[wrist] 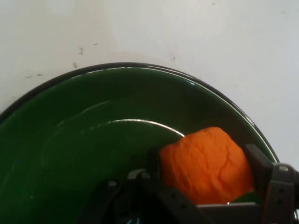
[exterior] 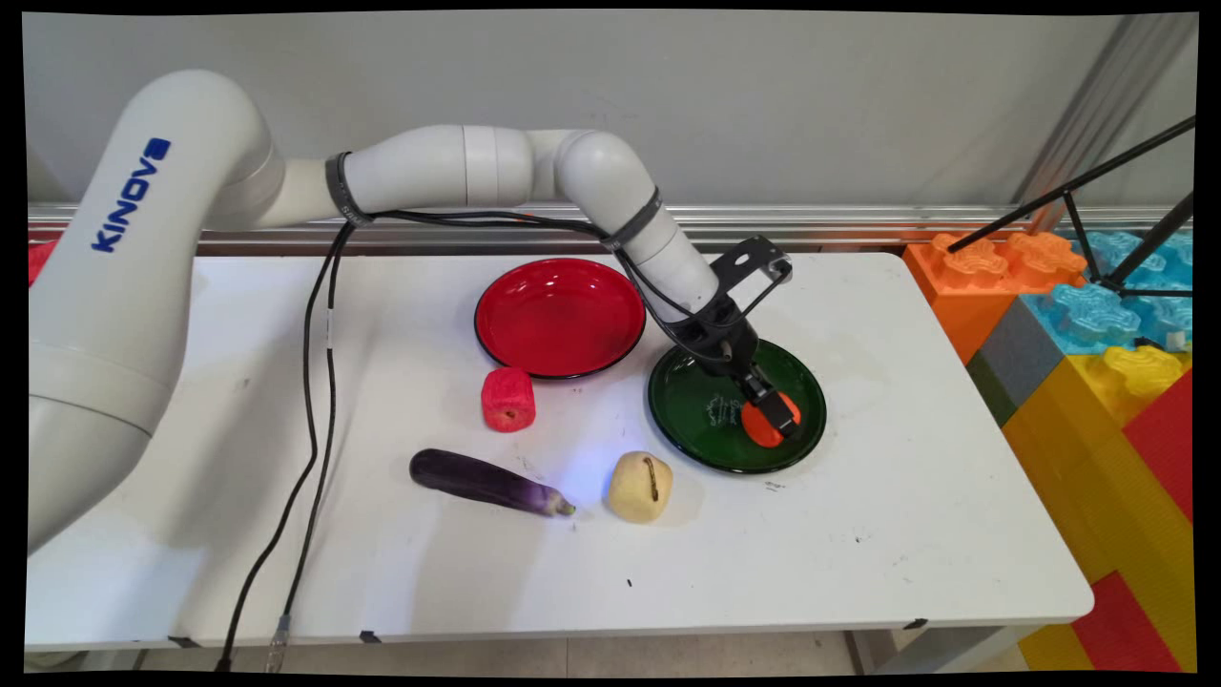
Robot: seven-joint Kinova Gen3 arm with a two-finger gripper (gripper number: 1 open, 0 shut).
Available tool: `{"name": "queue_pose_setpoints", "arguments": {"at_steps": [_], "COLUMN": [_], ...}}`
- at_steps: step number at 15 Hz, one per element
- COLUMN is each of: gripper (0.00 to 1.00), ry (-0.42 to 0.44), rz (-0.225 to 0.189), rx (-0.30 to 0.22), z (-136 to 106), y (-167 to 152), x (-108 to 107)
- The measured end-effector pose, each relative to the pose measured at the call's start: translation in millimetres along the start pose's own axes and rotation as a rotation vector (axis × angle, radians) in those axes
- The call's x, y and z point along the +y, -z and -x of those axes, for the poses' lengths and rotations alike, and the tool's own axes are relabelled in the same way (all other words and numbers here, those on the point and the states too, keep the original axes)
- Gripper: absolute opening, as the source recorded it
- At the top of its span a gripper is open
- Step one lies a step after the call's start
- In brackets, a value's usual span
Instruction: Place the picked object on the table
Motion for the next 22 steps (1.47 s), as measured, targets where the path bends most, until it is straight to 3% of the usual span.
{"name": "queue_pose_setpoints", "arguments": {"at_steps": [6,12,17,22], "gripper": [0.00,0.00,0.00,0.00], "ry": [0.002,-0.017,-0.060,-0.090], "rz": [0.011,0.071,0.157,0.234], "rx": [0.036,0.093,0.135,0.143], "z": [0,17,52,96], "y": [20,67,122,170], "x": [-1,5,14,21]}}
